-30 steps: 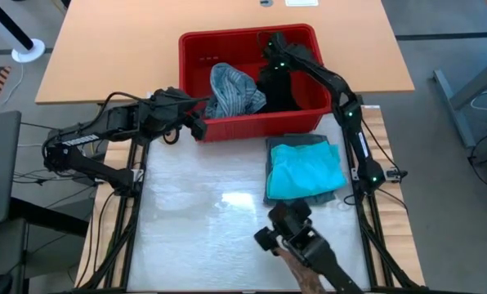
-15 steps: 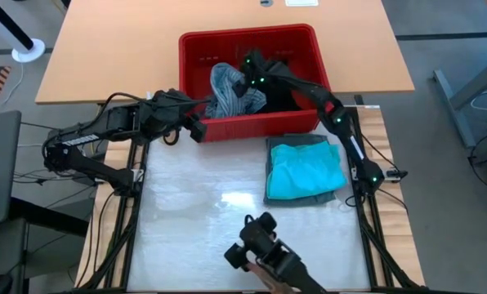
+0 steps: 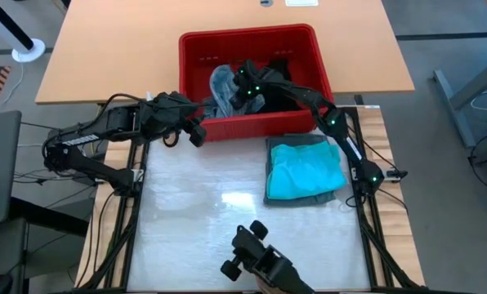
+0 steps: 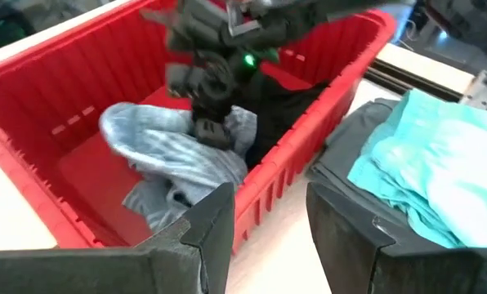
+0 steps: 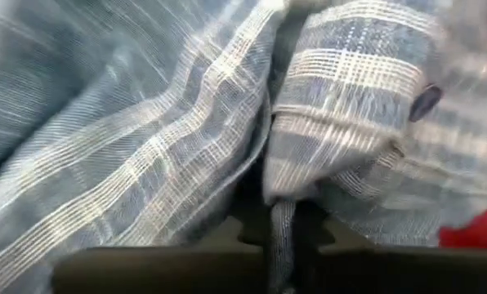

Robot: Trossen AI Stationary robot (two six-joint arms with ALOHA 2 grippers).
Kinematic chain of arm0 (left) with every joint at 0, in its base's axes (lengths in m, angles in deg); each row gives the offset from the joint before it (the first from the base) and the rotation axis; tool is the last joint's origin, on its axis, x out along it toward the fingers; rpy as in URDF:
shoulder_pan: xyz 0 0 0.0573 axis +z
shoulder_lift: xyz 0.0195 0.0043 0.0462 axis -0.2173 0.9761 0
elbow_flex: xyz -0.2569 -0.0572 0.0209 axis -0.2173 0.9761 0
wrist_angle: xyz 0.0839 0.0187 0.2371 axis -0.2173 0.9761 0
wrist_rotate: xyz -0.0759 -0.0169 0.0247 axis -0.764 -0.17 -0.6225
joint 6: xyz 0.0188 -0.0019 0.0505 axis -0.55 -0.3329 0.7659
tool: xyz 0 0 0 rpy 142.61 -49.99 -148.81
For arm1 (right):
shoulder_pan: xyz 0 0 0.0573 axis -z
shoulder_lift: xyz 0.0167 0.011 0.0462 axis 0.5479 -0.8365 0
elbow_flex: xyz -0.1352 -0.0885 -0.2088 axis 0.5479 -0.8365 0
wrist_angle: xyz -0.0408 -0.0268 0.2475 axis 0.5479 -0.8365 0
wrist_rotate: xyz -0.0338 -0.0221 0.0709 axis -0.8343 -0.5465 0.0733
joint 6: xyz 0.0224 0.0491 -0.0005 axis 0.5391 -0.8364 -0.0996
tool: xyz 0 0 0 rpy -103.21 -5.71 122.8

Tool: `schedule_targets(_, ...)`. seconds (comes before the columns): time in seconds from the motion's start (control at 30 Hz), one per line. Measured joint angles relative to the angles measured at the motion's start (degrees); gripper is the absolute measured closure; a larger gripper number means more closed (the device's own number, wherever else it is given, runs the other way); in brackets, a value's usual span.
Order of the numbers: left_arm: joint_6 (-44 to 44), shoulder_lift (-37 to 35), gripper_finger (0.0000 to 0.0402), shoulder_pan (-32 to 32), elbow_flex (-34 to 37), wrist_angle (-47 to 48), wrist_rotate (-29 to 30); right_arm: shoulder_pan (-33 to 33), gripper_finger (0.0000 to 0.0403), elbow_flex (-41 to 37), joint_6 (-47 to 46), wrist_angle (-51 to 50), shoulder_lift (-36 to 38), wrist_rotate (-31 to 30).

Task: Fold Laundry from Bin
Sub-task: Remove the blue patterned polo shirt from the red bin

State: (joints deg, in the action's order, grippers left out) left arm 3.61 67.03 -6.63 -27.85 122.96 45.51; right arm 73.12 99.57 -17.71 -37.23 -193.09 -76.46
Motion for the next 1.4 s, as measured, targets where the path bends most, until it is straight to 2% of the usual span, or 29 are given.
schedule_targets(0.2,4.7,-1.8,0.0258,-4.2,-0.1,-1.7,0.3,0.7,0.0373,0.1,-0.8,7.5,9.9,0.9)
schedule_targets(0.4,11.3,-2.2,0.0258,-7.3,-0.1,-1.7,0.8,-0.5,0.0373,0.0,-3.2,19.1,23.2,1.2)
schedule_targets(0.63,24.4,-3.3,0.0258,-7.0,0.0,-5.6,-5.3,-5.0,0.0373,0.1,-9.5,31.7,37.6,3.9)
schedule_targets(0.73,26.9,-3.6,0.0258,-6.4,0.0,-8.7,-7.5,-8.9,0.0373,0.1,-10.4,35.4,43.3,5.5)
schedule_targets(0.9,24.8,-4.2,0.0258,-6.2,0.0,-14.5,-11.9,-18.4,0.0373,0.1,-10.3,38.7,51.4,9.1)
schedule_targets(1.07,18.7,-4.4,0.0258,-6.2,0.0,-16.2,-13.9,-32.9,0.0373,0.1,-10.4,40.5,56.2,13.1)
schedule_targets(1.2,11.7,-4.1,0.0258,-6.4,0.0,-19.4,-13.8,-44.2,0.0370,0.1,-9.2,34.5,58.7,13.0)
schedule_targets(1.4,0.7,-2.7,0.0258,-10.2,0.0,-20.4,-13.8,-57.4,0.0372,0.1,-0.6,20.2,61.2,-2.0)
